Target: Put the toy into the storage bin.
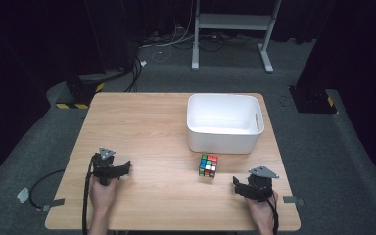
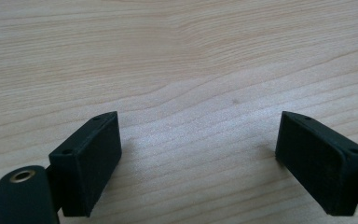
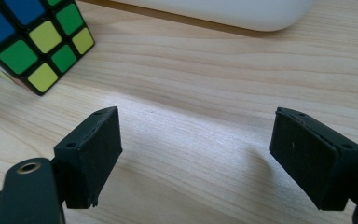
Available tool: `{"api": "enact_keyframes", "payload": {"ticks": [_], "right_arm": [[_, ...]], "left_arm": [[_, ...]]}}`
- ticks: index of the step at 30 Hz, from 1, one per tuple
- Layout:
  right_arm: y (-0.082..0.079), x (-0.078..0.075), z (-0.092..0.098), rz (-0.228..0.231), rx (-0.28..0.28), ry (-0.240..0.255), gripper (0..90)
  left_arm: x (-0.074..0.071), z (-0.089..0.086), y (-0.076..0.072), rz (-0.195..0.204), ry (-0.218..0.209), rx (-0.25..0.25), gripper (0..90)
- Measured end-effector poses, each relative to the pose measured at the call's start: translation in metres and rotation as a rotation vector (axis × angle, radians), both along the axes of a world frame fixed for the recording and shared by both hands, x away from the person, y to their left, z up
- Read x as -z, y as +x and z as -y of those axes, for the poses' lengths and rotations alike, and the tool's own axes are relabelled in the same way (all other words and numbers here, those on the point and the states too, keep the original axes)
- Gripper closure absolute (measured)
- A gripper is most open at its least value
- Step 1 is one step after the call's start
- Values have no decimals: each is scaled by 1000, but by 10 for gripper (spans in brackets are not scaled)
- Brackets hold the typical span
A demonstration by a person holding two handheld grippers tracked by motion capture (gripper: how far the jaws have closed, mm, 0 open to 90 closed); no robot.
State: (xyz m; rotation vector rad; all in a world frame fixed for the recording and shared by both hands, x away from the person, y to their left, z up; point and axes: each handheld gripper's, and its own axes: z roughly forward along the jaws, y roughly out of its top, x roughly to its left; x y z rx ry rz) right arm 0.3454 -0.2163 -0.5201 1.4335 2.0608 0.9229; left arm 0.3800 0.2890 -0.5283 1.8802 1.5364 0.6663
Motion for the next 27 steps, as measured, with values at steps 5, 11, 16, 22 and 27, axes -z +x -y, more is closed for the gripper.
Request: {"api": "enact_keyframes", "payload": {"ticks": [5, 11, 16, 22, 27], "right_arm": [[0, -3, -4, 2, -18, 2, 157], [-3, -7, -6, 7, -47, 17, 149], [-4, -9, -9, 10, -66, 31, 146], [-5, -13, -14, 21, -99, 63, 139], [-6, -13, -19, 21, -120, 61, 137]], "left_arm": [[0, 0, 0, 0, 0, 0, 144], [0, 0, 0, 0, 0, 0, 144], [0, 0, 0, 0, 0, 0, 144], [0, 0, 0, 0, 0, 0, 144], [0, 0, 0, 0, 0, 0, 144]]}}
